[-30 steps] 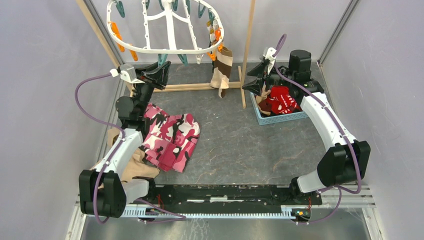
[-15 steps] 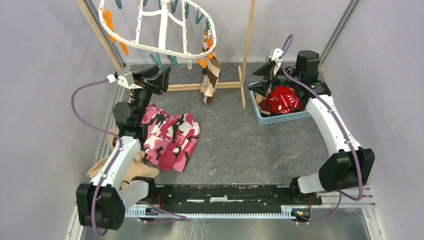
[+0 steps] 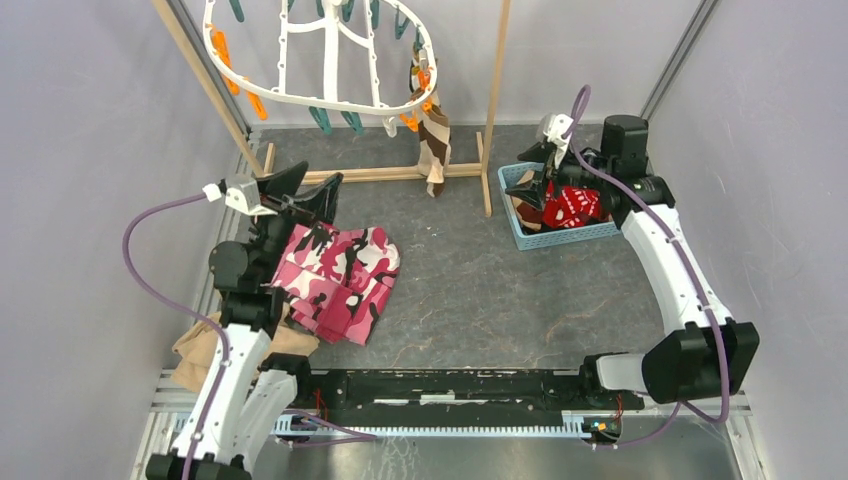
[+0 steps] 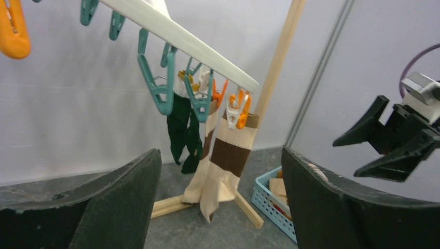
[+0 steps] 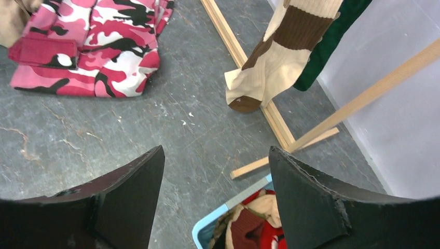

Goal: Clip the socks to the hanger
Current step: Pick up the sock from the bin.

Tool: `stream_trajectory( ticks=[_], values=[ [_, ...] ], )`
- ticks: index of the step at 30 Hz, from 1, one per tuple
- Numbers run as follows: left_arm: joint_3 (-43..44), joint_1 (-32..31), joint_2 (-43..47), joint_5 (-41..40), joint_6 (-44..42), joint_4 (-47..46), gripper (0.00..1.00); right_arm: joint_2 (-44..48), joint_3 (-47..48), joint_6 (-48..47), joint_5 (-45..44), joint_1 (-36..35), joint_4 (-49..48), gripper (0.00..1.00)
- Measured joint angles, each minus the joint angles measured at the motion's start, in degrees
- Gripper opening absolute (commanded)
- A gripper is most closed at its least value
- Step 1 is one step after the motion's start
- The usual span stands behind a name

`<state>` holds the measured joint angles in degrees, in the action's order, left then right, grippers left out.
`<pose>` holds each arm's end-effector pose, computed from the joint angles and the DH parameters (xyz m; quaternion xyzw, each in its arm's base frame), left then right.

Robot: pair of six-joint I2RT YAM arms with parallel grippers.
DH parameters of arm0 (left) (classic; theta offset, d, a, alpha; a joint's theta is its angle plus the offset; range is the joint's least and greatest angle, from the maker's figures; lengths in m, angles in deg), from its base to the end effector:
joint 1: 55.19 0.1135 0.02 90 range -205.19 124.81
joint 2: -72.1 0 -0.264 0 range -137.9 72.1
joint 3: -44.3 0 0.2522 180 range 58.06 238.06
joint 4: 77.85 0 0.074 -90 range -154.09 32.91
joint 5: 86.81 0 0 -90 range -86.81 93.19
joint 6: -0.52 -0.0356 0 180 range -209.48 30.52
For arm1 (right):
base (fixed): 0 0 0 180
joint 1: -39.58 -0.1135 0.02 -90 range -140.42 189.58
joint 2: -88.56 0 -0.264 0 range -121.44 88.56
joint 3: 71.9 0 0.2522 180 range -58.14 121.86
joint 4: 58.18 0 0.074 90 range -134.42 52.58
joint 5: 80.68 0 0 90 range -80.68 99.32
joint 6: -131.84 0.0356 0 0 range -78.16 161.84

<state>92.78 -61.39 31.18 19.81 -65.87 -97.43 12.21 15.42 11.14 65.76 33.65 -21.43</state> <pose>0.1647 -0.0281 0.3689 0.0438 0.5287 -0.2900 0.7965 0.2850 0.0594 0.3773 -0.4731 0.6296 0.2907 0.5434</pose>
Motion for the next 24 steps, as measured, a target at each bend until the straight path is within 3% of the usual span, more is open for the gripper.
stream_trajectory(
  ticks=[7,15,19,24],
  values=[
    [-0.66,-0.04,10.1,6.23,-3.58,16.52,1.0,2.69,-3.91,-1.64,-3.21,4.44,1.03,0.83],
    [-4.63,-0.07,12.52,9.03,-7.23,32.11,1.0,1.49,-9.88,-0.87,-14.05,10.91,-0.44,0.82],
    [-4.72,-0.07,12.35,9.14,-7.82,36.33,1.0,-0.35,-11.34,-0.9,-21.31,12.17,-2.03,0.77],
    [-4.72,-0.07,12.44,9.33,-7.87,37.59,1.0,-4.22,-11.58,-0.9,-26.18,12.22,-2.54,0.62]
  ],
)
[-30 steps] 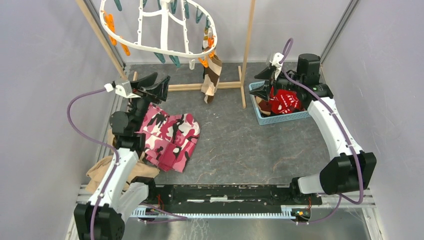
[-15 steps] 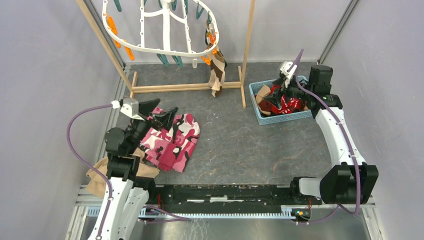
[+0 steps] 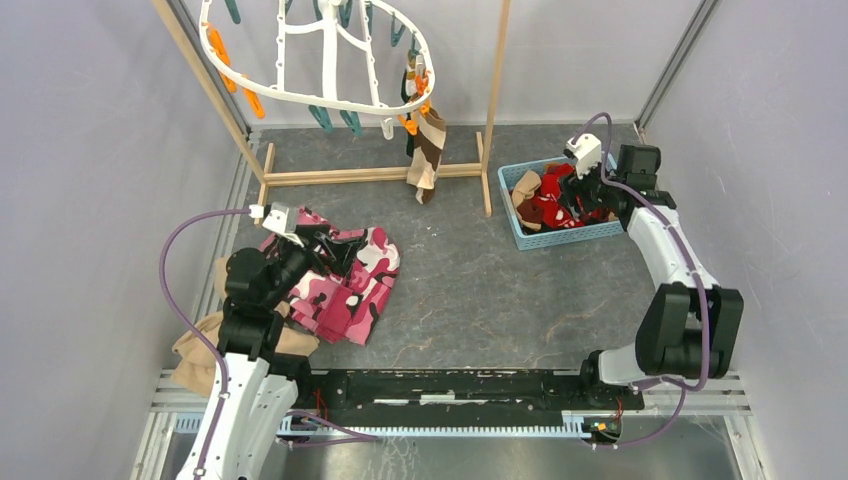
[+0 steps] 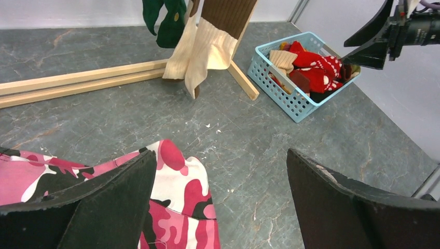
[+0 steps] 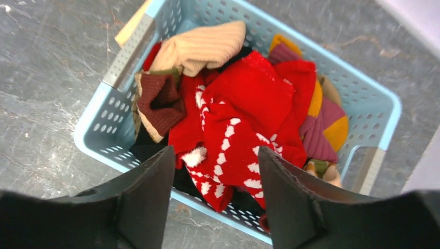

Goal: Clip the socks to the hanger
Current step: Pick up the sock from the bin.

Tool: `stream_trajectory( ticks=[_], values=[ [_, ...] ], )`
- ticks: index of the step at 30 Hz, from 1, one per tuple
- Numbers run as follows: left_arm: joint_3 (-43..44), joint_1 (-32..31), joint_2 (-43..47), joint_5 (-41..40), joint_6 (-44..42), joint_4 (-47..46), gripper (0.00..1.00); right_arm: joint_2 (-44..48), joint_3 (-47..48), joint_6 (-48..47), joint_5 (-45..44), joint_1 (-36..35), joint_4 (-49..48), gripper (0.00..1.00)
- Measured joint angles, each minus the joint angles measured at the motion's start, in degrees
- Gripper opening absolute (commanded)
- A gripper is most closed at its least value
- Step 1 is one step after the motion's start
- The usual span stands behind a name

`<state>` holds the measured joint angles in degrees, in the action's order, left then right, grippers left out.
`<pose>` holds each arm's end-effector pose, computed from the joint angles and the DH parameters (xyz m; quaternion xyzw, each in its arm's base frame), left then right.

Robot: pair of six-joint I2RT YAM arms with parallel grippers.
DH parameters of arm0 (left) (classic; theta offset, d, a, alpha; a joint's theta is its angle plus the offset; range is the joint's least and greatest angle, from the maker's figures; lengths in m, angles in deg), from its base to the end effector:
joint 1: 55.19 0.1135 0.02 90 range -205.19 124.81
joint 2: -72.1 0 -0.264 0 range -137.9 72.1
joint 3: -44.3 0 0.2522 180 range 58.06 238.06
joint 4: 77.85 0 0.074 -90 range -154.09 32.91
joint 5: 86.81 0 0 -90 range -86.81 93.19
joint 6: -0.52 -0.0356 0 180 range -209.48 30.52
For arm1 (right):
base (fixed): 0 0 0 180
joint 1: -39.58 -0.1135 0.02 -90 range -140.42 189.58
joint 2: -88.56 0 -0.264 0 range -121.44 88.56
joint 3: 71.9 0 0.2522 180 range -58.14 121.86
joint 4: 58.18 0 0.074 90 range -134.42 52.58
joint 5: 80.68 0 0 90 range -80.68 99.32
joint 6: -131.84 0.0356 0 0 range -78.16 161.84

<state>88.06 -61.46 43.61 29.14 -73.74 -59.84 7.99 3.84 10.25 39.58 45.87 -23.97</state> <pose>0.1346 -0.0305 0.3008 0.0962 0.7157 -0.2879 0.6290 0.3095 -0.0161 0.2867 -0.3004 0.8257 0.0881 0.4693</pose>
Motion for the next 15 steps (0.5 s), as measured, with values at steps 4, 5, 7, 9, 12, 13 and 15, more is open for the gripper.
stream_trajectory(
  ticks=[4,5,7,9,12,13,15],
  values=[
    [0.0,0.0,0.0,0.04,0.0,0.07,1.0,-4.57,0.04,0.02,-3.02,-0.02,0.26,0.53],
    [0.0,0.0,-0.02,0.04,-0.02,0.09,1.0,-5.42,0.04,0.02,-3.78,0.0,0.26,0.5],
    [0.0,0.0,-0.02,0.04,0.0,0.09,1.0,-7.32,0.04,0.02,-5.35,0.0,0.22,0.38],
    [0.0,0.0,-0.04,0.04,-0.02,0.09,1.0,-8.15,0.04,-0.09,-6.19,0.0,0.22,0.33],
    [0.0,0.0,-0.17,0.04,0.0,0.11,1.0,-8.24,0.04,0.11,-6.4,0.0,0.17,0.25],
    [0.0,0.02,-0.24,0.04,-0.02,0.11,1.0,-8.09,0.04,0.22,-6.43,0.0,0.15,0.21],
    [0.0,0.02,-0.28,0.04,-0.02,0.13,1.0,-7.48,0.04,0.22,-6.47,0.0,0.17,0.15]
  ],
)
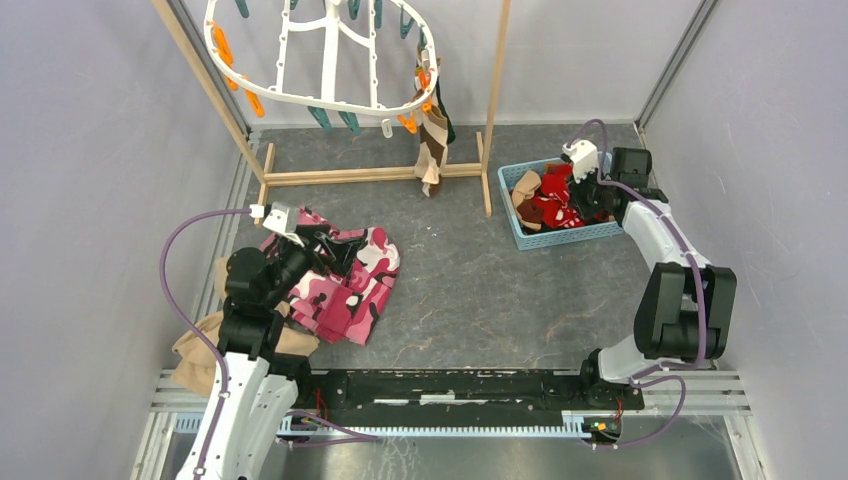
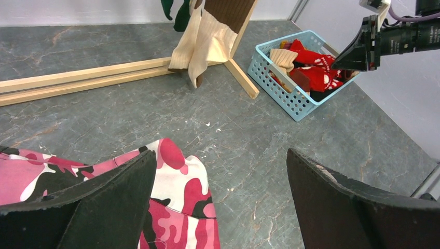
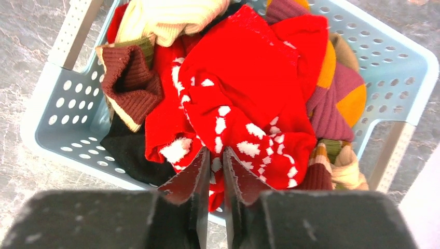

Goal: Clip the socks to the hanger
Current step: Pick up the sock from the bin.

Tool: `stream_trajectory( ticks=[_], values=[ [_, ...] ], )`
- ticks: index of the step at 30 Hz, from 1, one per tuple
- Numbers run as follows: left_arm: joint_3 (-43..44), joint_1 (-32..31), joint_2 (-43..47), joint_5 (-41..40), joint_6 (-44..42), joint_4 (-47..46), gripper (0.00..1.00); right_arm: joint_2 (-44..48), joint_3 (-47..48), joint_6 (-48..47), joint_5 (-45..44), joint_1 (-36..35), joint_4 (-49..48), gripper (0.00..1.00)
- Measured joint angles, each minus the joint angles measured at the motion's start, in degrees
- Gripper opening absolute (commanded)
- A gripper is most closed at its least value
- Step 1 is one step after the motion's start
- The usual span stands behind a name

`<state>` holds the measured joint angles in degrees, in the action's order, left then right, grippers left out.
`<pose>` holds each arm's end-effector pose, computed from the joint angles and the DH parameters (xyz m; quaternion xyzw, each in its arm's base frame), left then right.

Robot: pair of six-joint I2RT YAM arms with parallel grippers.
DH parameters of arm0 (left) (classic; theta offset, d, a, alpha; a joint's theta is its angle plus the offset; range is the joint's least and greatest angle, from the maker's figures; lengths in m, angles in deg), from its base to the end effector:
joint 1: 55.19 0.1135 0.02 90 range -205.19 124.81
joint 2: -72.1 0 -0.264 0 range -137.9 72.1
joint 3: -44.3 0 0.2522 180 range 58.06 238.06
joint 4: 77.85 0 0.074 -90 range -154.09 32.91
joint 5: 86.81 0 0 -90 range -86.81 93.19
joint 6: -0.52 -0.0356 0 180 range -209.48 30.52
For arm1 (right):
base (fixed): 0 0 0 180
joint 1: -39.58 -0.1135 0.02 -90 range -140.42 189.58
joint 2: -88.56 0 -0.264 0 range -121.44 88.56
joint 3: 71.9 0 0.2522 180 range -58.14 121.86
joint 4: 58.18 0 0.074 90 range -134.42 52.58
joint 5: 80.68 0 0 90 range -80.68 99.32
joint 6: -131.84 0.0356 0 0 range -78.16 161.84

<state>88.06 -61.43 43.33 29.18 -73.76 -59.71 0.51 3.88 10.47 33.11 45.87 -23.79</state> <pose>0.1355 -0.0305 0.3000 0.0956 0.7180 -0.2879 0.6264 0.3302 -0.0219 0.2462 -0.2717 0.8712 0.0647 0.4038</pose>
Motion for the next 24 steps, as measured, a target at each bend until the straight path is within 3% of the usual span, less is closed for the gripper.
stream_trajectory(
  ticks=[14,19,24],
  values=[
    [-0.02,0.0,0.09,1.81,0.04,-0.42,1.0,12.52,1.79,3.17,-0.46,0.96,-3.82,0.06],
    [-0.79,-0.02,0.72,4.92,0.55,-3.96,1.0,14.82,3.43,4.57,3.74,0.96,-3.87,0.06],
    [-2.21,0.0,0.28,9.9,3.89,-9.05,0.98,17.38,5.42,4.5,13.79,0.96,-2.97,0.06]
  ],
)
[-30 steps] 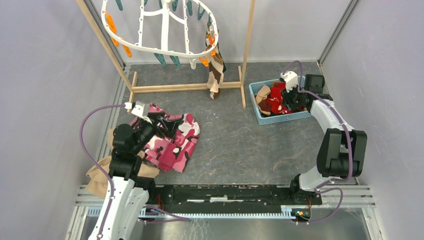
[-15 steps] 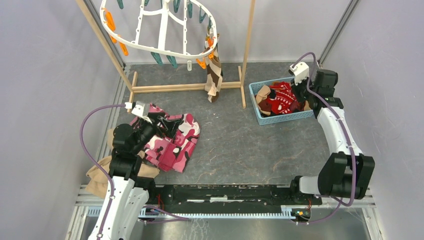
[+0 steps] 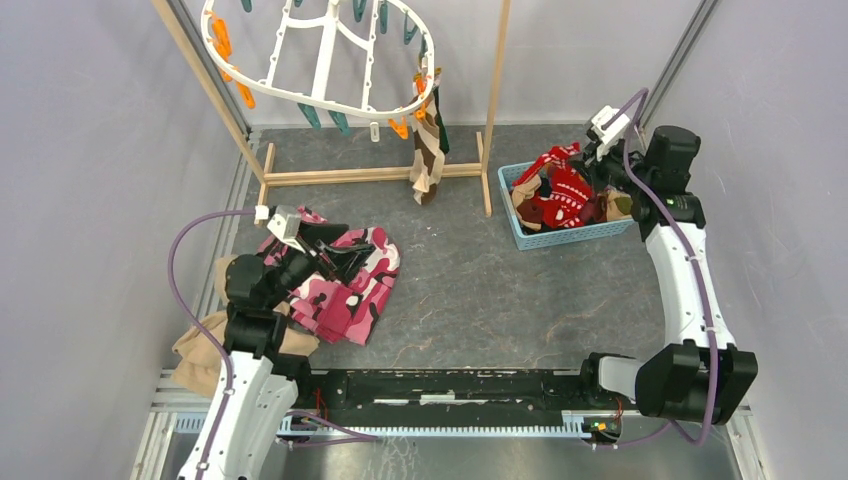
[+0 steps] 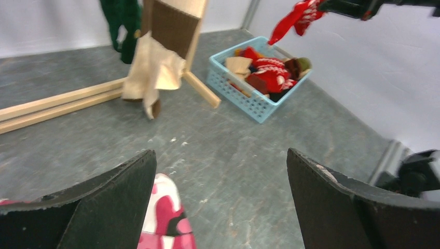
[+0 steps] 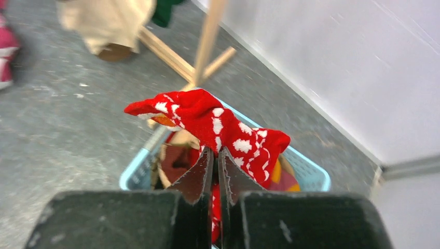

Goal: Clip the socks to the hanger
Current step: Pick up the sock from the bin.

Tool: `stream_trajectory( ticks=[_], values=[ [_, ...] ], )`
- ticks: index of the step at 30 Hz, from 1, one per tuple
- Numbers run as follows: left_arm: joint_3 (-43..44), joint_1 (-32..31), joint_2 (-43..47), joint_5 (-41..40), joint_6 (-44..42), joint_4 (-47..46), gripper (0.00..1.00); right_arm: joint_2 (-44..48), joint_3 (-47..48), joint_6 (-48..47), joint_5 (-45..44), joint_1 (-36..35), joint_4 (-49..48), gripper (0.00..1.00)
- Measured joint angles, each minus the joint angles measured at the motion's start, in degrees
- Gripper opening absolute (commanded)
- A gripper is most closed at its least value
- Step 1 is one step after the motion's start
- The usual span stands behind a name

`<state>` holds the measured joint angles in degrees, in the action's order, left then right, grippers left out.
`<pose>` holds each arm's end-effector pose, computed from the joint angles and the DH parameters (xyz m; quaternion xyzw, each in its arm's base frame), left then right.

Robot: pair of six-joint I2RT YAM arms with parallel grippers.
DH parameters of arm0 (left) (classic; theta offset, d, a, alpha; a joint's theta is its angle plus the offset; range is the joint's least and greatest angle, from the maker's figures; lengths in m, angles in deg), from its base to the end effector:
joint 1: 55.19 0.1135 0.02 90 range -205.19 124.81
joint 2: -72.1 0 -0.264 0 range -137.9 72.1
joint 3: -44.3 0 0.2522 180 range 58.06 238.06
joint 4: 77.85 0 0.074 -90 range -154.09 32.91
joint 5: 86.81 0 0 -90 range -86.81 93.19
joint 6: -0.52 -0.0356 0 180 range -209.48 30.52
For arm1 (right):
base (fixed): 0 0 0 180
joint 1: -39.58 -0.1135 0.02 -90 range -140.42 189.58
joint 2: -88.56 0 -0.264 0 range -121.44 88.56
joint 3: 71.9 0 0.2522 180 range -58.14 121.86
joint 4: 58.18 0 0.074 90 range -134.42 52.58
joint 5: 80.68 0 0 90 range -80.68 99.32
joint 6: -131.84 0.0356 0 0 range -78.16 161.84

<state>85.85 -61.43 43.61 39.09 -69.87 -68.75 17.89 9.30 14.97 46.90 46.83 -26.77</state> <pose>0.1332 -0.0356 0.3035 0.1482 0.6709 -0.3605 0.6309 0.2766 -0.0133 0.3723 -0.3129 0.7371 0.0960 0.5912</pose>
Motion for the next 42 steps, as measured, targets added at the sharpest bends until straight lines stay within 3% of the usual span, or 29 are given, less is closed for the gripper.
stream_trajectory(
  ticks=[7,10,19,28,42],
  values=[
    [-12.79,-1.16,-3.21,6.1,23.45,-26.03,0.91,-0.04,-0.79,-2.23,17.9,-2.47,3.34,0.07],
    [-16.26,-5.35,-3.82,4.39,28.85,-31.17,0.9,-0.35,-3.48,-3.1,20.94,-6.54,3.87,0.07],
    [-18.08,-20.96,-5.29,-8.35,28.33,-34.84,0.86,-4.5,-6.84,-3.48,24.0,-16.83,4.26,0.07],
    [-12.57,-32.5,-23.17,-20.11,29.09,-31.52,0.86,-6.95,-7.32,-3.39,24.22,-18.86,4.17,0.07],
    [-12.5,-44.39,-38.91,-33.62,67.6,-41.94,0.89,-6.86,-12.07,3.23,22.18,-19.15,-4.11,0.08]
  ],
)
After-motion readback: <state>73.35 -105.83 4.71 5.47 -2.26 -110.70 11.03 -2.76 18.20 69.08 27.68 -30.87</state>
